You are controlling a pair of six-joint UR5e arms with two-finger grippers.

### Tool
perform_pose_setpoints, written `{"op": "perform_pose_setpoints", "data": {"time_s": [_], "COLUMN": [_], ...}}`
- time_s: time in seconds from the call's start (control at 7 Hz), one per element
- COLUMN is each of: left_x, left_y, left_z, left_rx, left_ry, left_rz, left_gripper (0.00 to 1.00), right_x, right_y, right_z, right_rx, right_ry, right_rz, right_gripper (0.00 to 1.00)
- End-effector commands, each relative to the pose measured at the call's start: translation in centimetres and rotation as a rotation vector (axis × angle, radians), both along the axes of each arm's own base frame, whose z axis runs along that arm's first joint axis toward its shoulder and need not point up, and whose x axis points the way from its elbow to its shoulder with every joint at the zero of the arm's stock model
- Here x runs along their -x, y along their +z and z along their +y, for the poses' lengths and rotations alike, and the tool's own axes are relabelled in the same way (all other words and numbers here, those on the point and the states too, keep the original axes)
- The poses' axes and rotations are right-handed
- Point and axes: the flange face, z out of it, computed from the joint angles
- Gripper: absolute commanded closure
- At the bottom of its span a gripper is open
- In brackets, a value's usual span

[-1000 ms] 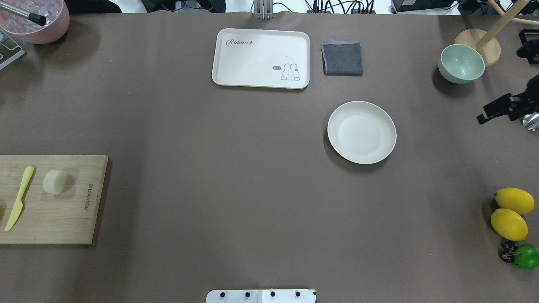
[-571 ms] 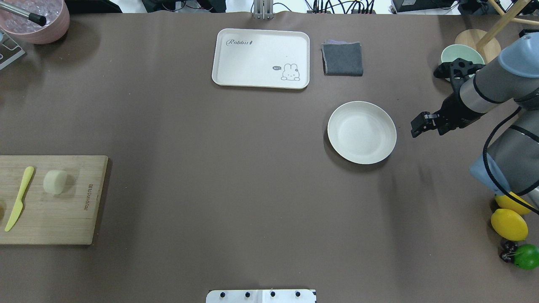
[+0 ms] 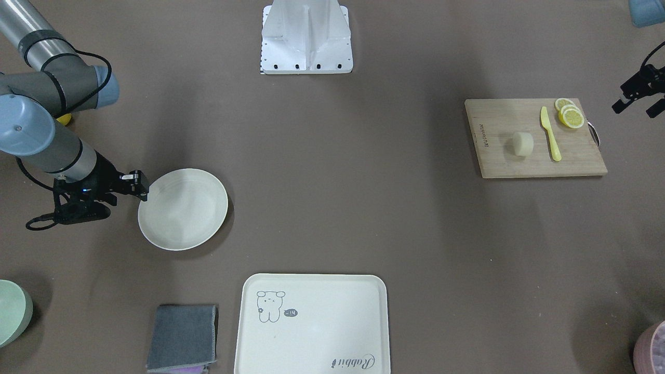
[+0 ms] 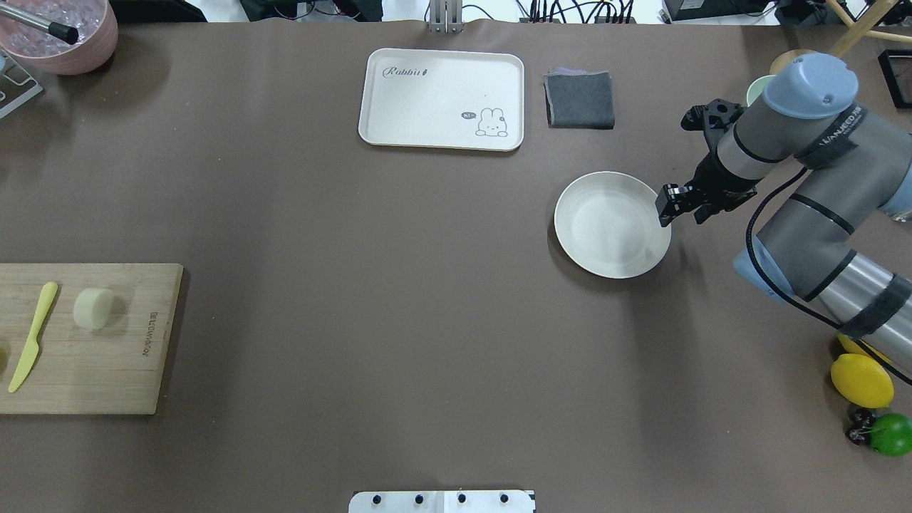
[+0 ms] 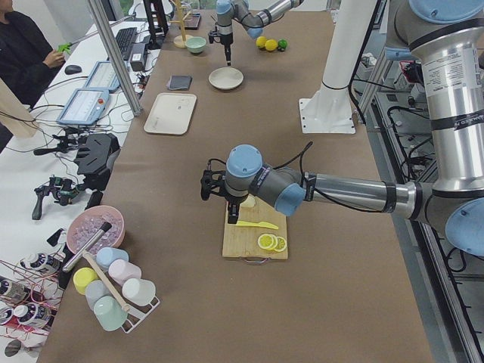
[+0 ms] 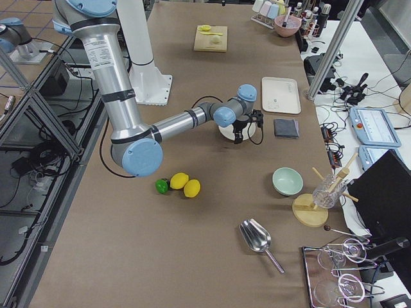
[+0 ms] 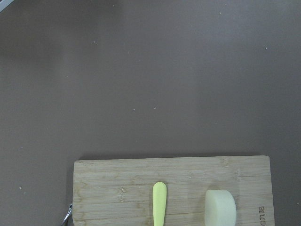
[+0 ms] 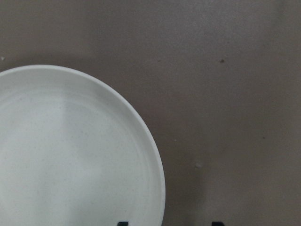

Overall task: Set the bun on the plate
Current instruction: 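Reach the right gripper to the edge of the white plate, then slide the plate toward the board with the right gripper while the left arm reaches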

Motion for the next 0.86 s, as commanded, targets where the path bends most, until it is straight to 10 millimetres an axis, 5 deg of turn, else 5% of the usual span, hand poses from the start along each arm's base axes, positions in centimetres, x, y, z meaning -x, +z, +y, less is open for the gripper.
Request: {"op": "perform_pose_setpoints", "data": {"time_s": [0.0,0.29,0.57,0.71], "left_x": [0.0,0.0,-0.1,-0.1], "left_y": [0.0,-0.3,-0.5,-0.7], "left_z": [0.2,0.2,0.2,0.0], "left_rx": [-0.007,-0.011,-0.012,-0.004], "left_ry": [0.002,0.004,0.003,-0.004], "left_rz": [0.003,0.01,0.013,0.018], "left_gripper": [0.03,0.03,0.03,0.03], "right_x": [1.4,1.6,1.9,1.7], "right_y": [0.7,1.2,0.8,-1.2], "right_z": [-0.8,-0.8,-0.7,-1.5], "right_rx": [0.023,0.037,0.056,0.044], "right_ry": [-0.014,-0.019,-0.038,-0.033], "right_rz": [0.008,0.009,-0.017,-0.046], "right_gripper": [0.5,0.96,1.0,1.0]}}
